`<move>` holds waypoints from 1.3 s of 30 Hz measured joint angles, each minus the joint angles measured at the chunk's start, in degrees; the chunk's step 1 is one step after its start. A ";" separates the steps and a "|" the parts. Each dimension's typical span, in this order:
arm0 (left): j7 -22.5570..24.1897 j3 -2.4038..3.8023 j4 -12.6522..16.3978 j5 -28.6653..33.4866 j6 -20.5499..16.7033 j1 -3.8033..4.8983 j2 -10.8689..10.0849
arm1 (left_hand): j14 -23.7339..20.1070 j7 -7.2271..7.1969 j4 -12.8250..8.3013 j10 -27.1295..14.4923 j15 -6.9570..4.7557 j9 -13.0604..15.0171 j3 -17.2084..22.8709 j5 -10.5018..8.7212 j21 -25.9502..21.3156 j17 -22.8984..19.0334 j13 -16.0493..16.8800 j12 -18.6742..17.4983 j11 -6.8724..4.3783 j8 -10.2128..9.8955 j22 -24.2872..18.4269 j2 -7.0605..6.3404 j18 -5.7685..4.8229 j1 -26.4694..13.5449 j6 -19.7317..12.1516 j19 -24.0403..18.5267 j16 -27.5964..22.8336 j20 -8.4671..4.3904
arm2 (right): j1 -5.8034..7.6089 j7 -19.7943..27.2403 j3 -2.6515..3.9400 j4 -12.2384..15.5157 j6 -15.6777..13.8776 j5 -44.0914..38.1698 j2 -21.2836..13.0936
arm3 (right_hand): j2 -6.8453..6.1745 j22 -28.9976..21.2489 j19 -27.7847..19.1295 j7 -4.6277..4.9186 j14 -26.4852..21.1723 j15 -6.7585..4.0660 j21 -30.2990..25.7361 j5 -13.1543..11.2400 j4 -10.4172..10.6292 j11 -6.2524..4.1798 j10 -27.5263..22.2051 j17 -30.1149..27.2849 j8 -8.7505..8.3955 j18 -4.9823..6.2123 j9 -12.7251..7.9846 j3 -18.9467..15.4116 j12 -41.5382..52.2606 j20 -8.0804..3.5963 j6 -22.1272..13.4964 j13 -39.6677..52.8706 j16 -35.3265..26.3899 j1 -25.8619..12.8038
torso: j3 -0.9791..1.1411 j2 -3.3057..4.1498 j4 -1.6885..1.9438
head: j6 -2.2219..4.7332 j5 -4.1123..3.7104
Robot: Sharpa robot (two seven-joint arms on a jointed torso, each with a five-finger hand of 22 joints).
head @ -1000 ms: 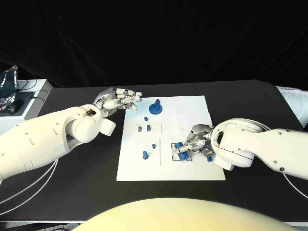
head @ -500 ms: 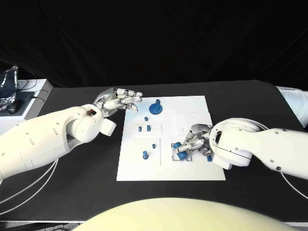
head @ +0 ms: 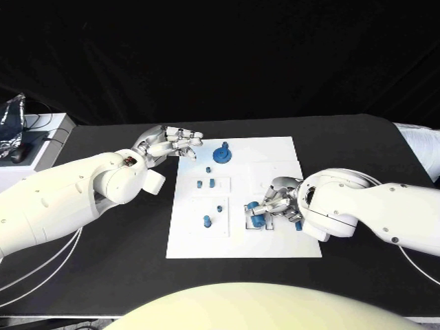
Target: Assemble the parts on the task board
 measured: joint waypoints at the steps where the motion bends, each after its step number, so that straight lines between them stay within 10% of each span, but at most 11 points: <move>1: -0.01 0.00 0.01 0.00 0.00 0.00 -0.01 | 0.00 0.00 0.00 0.00 0.00 0.00 0.00 0.00 0.00 0.00 0.00 0.00 0.00 0.00 0.00 0.00 0.00 0.00 0.00 0.00 0.00 0.00 | 0.00 -0.01 0.00 -0.01 -0.05 -0.01 0.02 | 0.00 0.00 0.00 0.07 0.00 0.00 0.00 -0.33 0.27 -0.08 -0.08 0.00 0.00 0.00 0.00 -0.06 0.00 0.00 0.07 0.00 0.00 0.00 | 0.00 0.00 0.00 | 0.00 0.00; 8: -0.05 0.00 0.04 -0.02 0.02 0.00 -0.08 | 0.00 0.00 0.00 0.00 0.00 0.00 0.00 0.00 0.00 0.00 0.00 0.00 0.00 0.00 0.00 0.00 0.00 0.00 0.00 0.00 0.00 0.00 | -0.08 -0.03 -0.02 -0.05 -0.30 -0.06 0.17 | -0.92 0.00 0.00 0.07 -0.02 -0.02 0.00 -5.99 2.90 -0.21 -0.20 0.00 0.01 0.01 -0.04 -0.07 0.00 0.00 0.08 0.00 0.00 -1.54 | 0.00 0.00 0.01 | 0.00 0.10; 19: -0.10 0.00 0.06 -0.03 0.03 0.00 -0.15 | 0.00 0.00 0.00 0.00 0.00 -0.01 0.00 0.00 0.00 0.00 0.00 0.00 0.00 0.00 0.00 0.00 0.00 0.00 0.00 0.00 0.00 0.00 | -0.20 0.06 0.00 0.07 -0.60 -0.11 0.13 | -6.54 -0.01 0.00 0.07 -0.02 -0.02 0.00 -15.35 8.52 -0.01 -0.42 -0.01 -0.23 0.01 -0.39 5.53 0.00 0.00 0.09 -0.09 0.00 -2.94 | 0.02 0.00 -0.01 | 0.00 0.21; 28: -0.15 0.00 0.10 -0.04 0.03 0.00 -0.26 | 0.00 0.00 0.00 0.00 0.00 -0.01 0.00 0.00 0.00 -0.01 0.00 0.00 0.00 0.00 0.00 0.00 0.00 0.00 0.00 0.00 0.00 0.00 | -0.37 0.36 -0.03 0.73 -1.21 -0.17 -0.52 | -6.74 -0.02 0.00 0.06 -0.02 -0.02 0.00 -15.64 9.17 -0.01 -0.42 0.03 -0.58 0.01 -0.53 5.89 0.00 0.00 0.08 -0.09 0.00 -3.06 | 0.04 0.01 -0.01 | 0.00 0.30; 39: -0.17 0.00 0.13 -0.05 0.01 0.00 -0.35 | 0.00 0.00 0.00 0.00 0.00 -0.01 0.00 0.00 0.00 -0.01 0.00 0.00 0.00 0.00 -0.01 0.00 0.00 0.00 0.00 0.00 0.00 0.00 | -0.60 5.39 -0.06 3.33 -2.85 0.43 -4.61 | -1.57 -0.03 0.00 0.17 -0.02 -0.02 -0.27 -14.65 -2.90 -0.11 -0.51 -0.64 -0.18 0.01 -0.06 5.13 -0.34 0.00 0.18 -0.40 -0.66 2.39 | 0.04 0.00 0.00 | 0.00 0.14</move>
